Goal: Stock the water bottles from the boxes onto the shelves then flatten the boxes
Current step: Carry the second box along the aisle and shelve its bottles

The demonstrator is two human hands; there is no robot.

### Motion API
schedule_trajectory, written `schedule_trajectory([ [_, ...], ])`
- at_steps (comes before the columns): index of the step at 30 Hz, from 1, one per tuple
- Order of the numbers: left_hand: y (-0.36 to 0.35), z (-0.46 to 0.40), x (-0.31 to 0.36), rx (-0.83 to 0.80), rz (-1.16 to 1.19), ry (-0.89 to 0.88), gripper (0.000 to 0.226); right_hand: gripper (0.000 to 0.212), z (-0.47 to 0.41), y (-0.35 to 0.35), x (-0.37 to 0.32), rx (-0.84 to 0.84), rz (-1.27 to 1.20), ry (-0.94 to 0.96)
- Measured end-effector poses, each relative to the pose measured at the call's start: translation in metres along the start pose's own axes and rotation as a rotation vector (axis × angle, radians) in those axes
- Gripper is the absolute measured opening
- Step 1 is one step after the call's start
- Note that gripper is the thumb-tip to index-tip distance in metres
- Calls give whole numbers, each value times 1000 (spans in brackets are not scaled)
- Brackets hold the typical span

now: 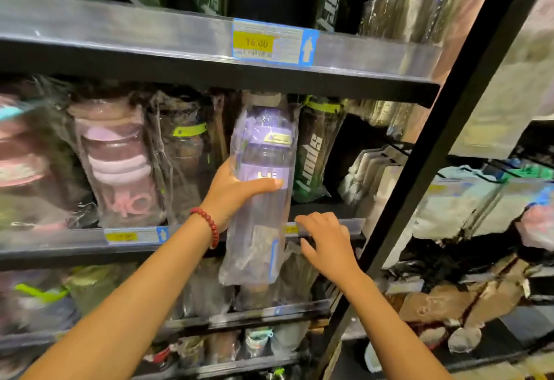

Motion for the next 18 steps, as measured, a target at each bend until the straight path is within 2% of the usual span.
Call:
schedule_trajectory([
  [6,12,-19,20,89,-42,-46,66,44,1,-5,1,-6,-22,36],
  [9,16,-23,21,121,-74,-37,81,44,2,-6,2,3,-35,53],
  [12,12,-24,19,104,-49,-30,75,44,1,-8,3,14,-57,63],
  [13,10,-25,19,98,-21,-25,78,43,1,-9,3,17,-61,63],
  [16,8,-30,17,105,40,-20,114,40,2,-6,4,61,-113,71],
  [18,7,-33,16,101,48,-20,119,46,4,-6,7,57,-164,73],
])
Point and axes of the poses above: each hand's wrist, its own z-axis away from the middle knuckle, its own y-axis out of the back of the hand, x = y × z, the point moved 10 cm from there along -z, towards the middle knuckle, and after that the axes turned 11 degrees about -x, right-handed, at the moved point
